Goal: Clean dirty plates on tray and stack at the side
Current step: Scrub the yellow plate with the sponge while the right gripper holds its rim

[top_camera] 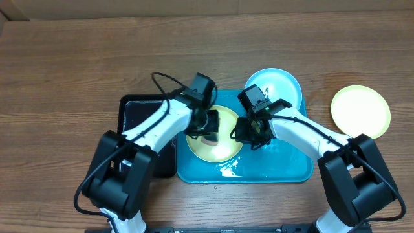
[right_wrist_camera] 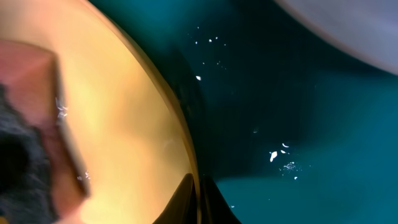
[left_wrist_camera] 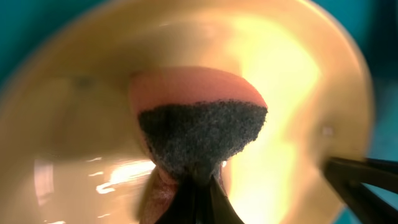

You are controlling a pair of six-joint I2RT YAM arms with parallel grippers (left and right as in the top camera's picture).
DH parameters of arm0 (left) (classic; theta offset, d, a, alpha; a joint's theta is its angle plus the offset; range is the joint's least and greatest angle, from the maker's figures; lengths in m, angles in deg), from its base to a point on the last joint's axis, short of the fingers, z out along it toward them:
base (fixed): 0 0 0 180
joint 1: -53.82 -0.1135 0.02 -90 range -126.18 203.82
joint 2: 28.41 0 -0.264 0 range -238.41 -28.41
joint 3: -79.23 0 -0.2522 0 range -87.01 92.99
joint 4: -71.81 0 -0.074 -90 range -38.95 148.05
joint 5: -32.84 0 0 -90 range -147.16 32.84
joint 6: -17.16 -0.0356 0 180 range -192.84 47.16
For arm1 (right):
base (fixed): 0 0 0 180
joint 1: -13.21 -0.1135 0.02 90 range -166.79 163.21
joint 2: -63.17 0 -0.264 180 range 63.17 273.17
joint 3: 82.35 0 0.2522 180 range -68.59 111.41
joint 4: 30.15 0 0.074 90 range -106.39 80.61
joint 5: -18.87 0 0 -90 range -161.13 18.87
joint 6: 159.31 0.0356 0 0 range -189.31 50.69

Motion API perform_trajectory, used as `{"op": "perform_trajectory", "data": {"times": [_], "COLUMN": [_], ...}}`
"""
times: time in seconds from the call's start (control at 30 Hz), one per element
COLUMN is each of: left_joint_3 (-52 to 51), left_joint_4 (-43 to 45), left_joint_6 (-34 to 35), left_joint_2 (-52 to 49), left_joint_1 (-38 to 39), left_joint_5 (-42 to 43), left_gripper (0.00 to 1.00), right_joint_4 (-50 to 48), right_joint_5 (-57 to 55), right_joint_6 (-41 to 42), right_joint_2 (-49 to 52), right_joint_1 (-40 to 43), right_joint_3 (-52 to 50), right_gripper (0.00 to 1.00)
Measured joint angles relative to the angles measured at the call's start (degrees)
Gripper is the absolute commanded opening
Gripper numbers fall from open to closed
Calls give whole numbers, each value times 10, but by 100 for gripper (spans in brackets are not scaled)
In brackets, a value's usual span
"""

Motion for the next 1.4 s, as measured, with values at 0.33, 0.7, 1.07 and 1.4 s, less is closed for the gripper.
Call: {"op": "perform_trajectory", "data": {"times": [0.33, 0.7, 1.07, 1.4], "left_joint_3": [1, 20, 52, 76], "left_joint_4": [-6, -77, -82, -85], "left_joint_6": [29, 49, 18, -96], "left_joint_2": [-17, -17, -25, -37], "left_joint_1": [3, -75, -67, 0], "left_joint_5": [22, -80, -127, -70], "left_gripper": [4, 4, 4, 4], "right_joint_4": [12, 10, 14, 24], "right_joint_5": [2, 14, 24, 11], "right_joint_6": [0, 0, 1, 1], "right_joint_2": [0, 0, 0, 0], "right_joint_1": [0, -4, -4, -3], "right_joint_3": [0, 0, 2, 2], "right_gripper": [4, 4, 4, 4]}}
